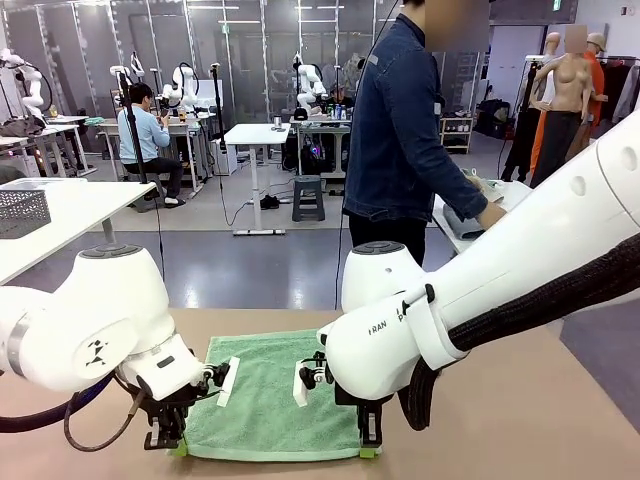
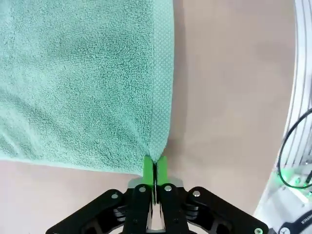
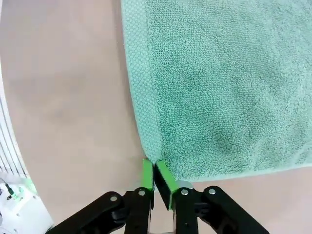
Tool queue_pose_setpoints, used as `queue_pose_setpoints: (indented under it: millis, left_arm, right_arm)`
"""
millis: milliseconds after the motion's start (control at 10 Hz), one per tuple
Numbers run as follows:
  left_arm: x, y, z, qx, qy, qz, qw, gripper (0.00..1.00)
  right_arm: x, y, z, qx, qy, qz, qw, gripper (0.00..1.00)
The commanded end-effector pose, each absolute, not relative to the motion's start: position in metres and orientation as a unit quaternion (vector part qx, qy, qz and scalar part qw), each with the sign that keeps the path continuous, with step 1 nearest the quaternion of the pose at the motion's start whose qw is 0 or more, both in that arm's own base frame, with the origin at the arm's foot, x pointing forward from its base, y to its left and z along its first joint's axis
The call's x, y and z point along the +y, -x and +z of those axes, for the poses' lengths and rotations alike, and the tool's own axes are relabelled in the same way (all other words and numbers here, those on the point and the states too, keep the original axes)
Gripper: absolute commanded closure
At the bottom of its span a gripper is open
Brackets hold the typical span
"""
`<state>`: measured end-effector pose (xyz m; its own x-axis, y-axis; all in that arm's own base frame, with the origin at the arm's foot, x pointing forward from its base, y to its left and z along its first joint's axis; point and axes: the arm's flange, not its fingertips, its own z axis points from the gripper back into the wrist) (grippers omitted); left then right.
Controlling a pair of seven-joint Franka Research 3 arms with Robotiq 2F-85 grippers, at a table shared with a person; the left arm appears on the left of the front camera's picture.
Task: Fold the towels and place them in the basket.
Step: When a person lays out a Towel with hook on the table, fold it in half twice.
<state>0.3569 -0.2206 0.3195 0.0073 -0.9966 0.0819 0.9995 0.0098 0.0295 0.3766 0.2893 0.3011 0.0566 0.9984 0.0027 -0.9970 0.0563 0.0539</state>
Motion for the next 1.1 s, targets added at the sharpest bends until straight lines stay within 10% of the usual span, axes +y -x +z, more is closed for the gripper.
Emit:
queue_pose_setpoints:
  millis: [0,1000]
  left_arm:
    - [-0.219,-0.354,0.325,-0.033,0.031,-0.706,0.707,1.0]
    - [-0.213,-0.295,0.423,-0.12,-0.004,-0.689,0.715,1.0]
  right_arm:
    - [0.283,-0.375,0.31,0.018,-0.031,0.692,0.721,1.0]
    - [0.288,-0.314,0.418,-0.072,-0.011,0.715,0.695,1.0]
